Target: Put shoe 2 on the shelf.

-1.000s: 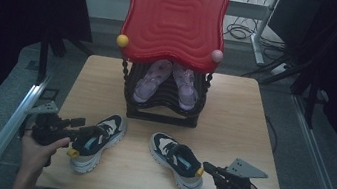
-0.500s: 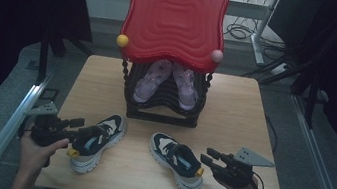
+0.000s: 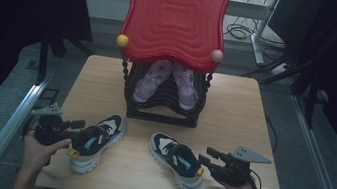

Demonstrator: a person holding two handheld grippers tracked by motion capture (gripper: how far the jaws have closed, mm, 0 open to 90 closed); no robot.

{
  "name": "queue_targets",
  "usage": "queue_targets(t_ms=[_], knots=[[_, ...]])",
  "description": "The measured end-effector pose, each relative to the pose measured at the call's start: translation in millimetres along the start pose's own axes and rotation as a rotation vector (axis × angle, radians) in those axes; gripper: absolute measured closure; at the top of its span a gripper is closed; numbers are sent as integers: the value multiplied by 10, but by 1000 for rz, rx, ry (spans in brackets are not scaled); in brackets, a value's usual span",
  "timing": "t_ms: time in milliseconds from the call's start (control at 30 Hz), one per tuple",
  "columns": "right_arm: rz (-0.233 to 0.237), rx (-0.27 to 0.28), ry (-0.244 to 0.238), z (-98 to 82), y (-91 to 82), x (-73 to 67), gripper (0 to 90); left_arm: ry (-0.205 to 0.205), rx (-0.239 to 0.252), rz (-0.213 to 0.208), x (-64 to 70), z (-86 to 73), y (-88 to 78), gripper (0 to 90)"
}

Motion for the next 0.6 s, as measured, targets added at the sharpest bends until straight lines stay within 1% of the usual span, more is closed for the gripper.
queue_targets(t_ms=[100,233,367,467,600], knots=[[-3,0,-5,-3,-3,0,510,-4,-12,2,-43,-24,7,419],[-5,-1,-2,-15,2,14,507,-8,-45,-1,-101,-63,42,426],[-8,-14,0,-46,22,21,506,-8,-59,8,-156,-98,75,443],[-10,-16,-1,-54,26,22,506,-8,-69,27,-202,-126,101,461],[-13,-11,-3,-40,13,24,506,2,-89,27,-231,-158,138,493]])
Point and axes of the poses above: each handheld gripper's, and its own axes: y roughly forward along the jaws, z roughly out of its top, x roughly to its right, the point moved 3 cm from there along y, roughly forward along the jaws, and after that the axes turned 5 degrees about x, right-handed, at the moved point
